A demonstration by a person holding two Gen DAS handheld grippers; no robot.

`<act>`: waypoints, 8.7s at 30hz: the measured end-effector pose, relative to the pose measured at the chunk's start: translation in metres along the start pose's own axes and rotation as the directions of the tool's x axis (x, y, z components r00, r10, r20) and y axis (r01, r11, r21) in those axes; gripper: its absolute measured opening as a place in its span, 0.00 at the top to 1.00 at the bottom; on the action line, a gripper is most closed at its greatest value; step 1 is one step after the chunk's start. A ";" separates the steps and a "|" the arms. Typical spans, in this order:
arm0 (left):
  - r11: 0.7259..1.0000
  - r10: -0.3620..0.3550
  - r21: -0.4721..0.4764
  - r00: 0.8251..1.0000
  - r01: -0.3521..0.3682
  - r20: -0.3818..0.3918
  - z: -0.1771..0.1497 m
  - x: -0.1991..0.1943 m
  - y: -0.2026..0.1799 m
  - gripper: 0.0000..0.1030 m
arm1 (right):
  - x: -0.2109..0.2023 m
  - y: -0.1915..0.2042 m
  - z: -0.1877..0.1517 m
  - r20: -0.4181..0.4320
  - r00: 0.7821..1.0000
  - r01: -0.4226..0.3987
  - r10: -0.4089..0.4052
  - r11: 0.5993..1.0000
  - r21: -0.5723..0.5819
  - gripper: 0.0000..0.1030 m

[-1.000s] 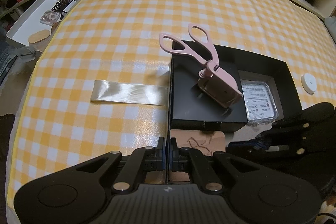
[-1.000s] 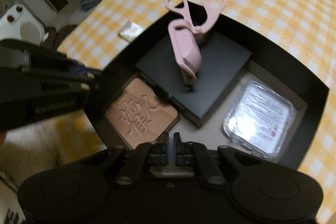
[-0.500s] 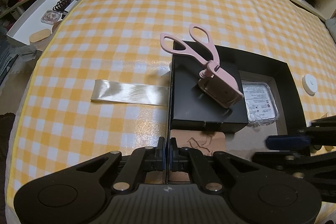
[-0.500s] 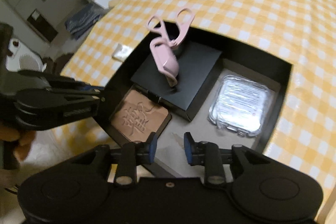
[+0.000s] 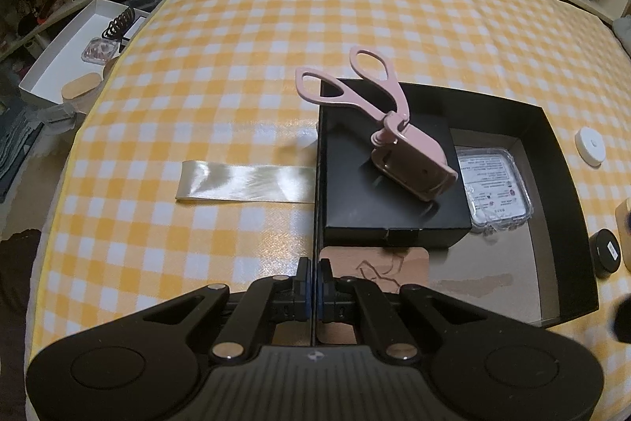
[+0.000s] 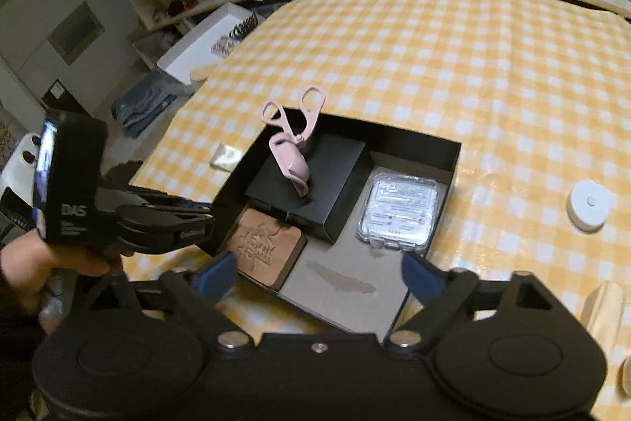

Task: Organize rigid objects
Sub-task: 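Move the right tool to the beige earbud case and grasp it, then lower the earbud case into the tray beside the clear case, release, then move the right tool to the light wooden oval block and grasp it, then lower the wooden block into the tray beside the earbud case, release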

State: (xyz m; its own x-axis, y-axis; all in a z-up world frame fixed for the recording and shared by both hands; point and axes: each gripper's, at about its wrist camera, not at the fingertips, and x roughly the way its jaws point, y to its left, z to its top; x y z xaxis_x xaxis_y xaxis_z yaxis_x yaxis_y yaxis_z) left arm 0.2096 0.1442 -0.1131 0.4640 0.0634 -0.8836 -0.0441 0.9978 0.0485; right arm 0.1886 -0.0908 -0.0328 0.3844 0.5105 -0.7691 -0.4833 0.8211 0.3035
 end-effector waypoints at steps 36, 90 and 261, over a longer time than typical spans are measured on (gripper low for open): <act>1.000 0.005 0.008 1.000 -0.005 0.002 -0.001 -0.003 -0.008 0.97 | -0.081 -0.204 -0.054 -0.012 0.889 0.452 -0.458 0.871 0.193 0.00; 1.000 0.000 0.021 1.000 0.000 0.003 -0.006 -0.011 -0.009 0.97 | -0.025 0.012 -0.033 0.204 0.966 0.256 -0.161 0.715 -0.651 0.26; 0.999 -0.032 -0.014 0.999 0.032 0.024 0.000 -0.014 0.004 0.98 | 0.068 0.016 -0.002 -0.085 0.972 0.236 -0.221 0.912 0.336 0.44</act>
State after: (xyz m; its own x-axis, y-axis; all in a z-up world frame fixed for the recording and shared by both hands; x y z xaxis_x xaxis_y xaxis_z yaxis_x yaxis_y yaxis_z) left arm 0.2026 0.1473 -0.1005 0.4862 0.0319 -0.8733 -0.0416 0.9990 0.0133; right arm 0.2057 -0.0436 -0.0819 0.4131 0.2932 -0.8622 -0.0853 0.9550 0.2840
